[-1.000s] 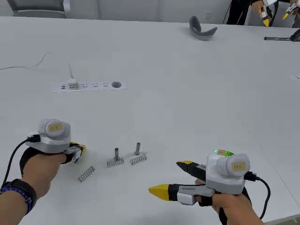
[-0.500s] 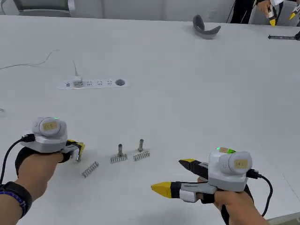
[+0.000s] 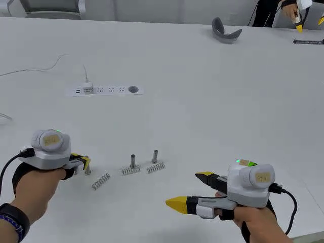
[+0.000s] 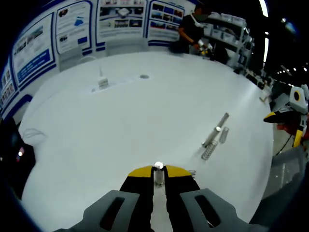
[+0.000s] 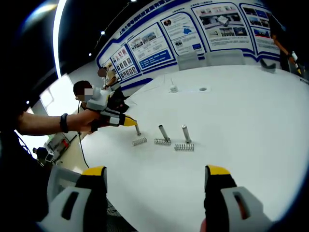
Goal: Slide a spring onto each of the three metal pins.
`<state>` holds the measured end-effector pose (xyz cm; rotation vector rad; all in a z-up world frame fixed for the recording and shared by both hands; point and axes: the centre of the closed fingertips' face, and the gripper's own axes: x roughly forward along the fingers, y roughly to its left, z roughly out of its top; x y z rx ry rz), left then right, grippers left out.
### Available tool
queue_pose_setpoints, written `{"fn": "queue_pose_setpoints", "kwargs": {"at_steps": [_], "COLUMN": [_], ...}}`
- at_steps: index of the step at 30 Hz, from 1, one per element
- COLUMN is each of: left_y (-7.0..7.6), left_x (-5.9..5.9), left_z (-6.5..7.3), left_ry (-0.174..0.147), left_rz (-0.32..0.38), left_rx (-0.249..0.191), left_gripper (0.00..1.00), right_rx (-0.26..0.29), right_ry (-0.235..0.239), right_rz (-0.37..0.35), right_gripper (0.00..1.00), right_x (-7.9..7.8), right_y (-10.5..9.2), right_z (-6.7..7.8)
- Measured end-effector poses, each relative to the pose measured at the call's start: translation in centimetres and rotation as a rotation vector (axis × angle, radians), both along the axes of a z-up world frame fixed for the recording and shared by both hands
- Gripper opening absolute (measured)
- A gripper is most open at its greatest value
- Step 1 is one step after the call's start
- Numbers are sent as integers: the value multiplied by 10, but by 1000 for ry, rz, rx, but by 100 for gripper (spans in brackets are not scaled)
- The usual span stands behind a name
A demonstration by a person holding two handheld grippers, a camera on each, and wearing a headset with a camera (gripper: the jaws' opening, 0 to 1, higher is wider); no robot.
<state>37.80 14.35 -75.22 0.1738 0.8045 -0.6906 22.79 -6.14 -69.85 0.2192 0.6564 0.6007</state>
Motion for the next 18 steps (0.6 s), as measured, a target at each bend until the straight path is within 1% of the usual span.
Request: {"fn": "queue_pose_setpoints", "kwargs": {"at_steps": [4, 8, 18], "left_y": [3, 5, 7], "left_x": [-3, -7, -10], "left_z": [0, 1, 1], "left_ry": [-2, -16, -28], "left_rz": [4, -1, -8], "left_rx": [1, 15, 26], "left_gripper": [7, 7, 8], "right_rx": [2, 3, -1], "right_ry": [1, -2, -1], "right_rz": [4, 7, 14], "right_gripper": [84, 84, 84], "right_x": [0, 0, -2], "right_y": [2, 3, 4], "right_z": [0, 0, -1]}}
